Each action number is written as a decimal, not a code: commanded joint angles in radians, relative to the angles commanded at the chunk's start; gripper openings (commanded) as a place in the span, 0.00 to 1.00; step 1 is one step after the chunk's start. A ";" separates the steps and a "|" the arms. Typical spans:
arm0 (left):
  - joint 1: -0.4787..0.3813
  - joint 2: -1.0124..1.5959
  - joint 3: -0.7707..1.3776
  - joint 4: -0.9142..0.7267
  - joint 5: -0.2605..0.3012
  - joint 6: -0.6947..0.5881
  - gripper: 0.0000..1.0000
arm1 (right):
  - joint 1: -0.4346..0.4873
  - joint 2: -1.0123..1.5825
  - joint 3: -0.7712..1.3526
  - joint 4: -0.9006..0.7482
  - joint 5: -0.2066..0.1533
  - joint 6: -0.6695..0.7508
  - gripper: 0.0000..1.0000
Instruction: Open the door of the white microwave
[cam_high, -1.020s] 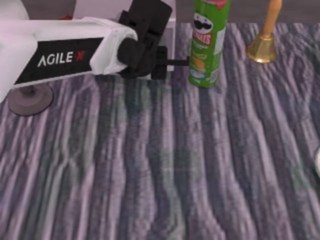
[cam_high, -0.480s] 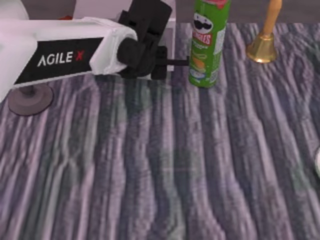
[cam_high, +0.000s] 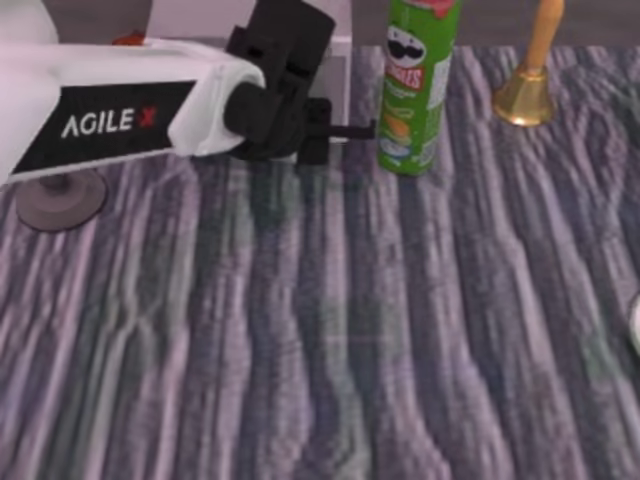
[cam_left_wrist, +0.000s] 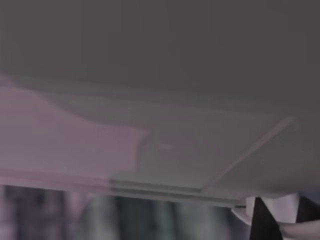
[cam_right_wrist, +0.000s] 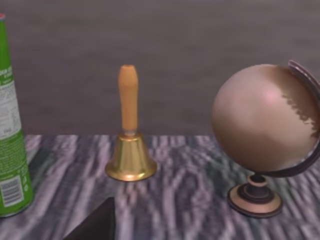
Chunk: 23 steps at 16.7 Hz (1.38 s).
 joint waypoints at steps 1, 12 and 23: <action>0.003 -0.005 -0.011 0.004 0.005 0.009 0.00 | 0.000 0.000 0.000 0.000 0.000 0.000 1.00; 0.005 -0.008 -0.021 0.007 0.010 0.017 0.00 | 0.000 0.000 0.000 0.000 0.000 0.000 1.00; 0.005 -0.008 -0.021 0.007 0.010 0.017 0.00 | 0.000 0.000 0.000 0.000 0.000 0.000 1.00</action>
